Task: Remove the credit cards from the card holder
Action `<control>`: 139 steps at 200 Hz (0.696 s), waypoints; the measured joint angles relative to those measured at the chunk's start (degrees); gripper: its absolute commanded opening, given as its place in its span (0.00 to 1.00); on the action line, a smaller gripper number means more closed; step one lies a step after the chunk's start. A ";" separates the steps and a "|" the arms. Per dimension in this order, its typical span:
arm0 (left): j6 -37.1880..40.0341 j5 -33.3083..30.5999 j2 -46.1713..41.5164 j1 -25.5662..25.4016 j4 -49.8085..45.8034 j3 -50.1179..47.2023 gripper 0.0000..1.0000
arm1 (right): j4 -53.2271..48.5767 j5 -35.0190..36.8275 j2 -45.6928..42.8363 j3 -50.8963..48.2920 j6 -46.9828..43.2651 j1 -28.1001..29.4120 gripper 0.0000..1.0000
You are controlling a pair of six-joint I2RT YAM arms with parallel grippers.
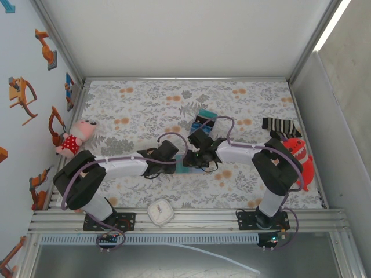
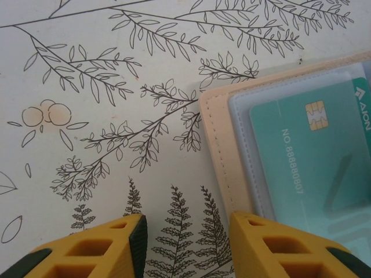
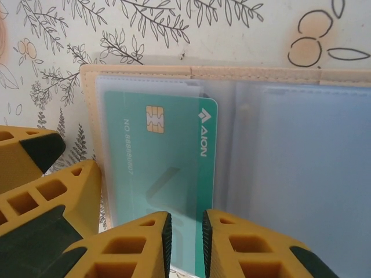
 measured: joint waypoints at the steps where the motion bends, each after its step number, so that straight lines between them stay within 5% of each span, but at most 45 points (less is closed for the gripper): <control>1: 0.00 0.00 0.00 0.00 -0.02 0.02 0.42 | 0.02 0.02 0.00 -0.04 0.02 0.00 0.22; 139: 0.00 -0.94 1.11 -0.44 -1.68 1.38 0.37 | 10.27 -4.24 -0.50 -6.19 3.50 -1.68 0.13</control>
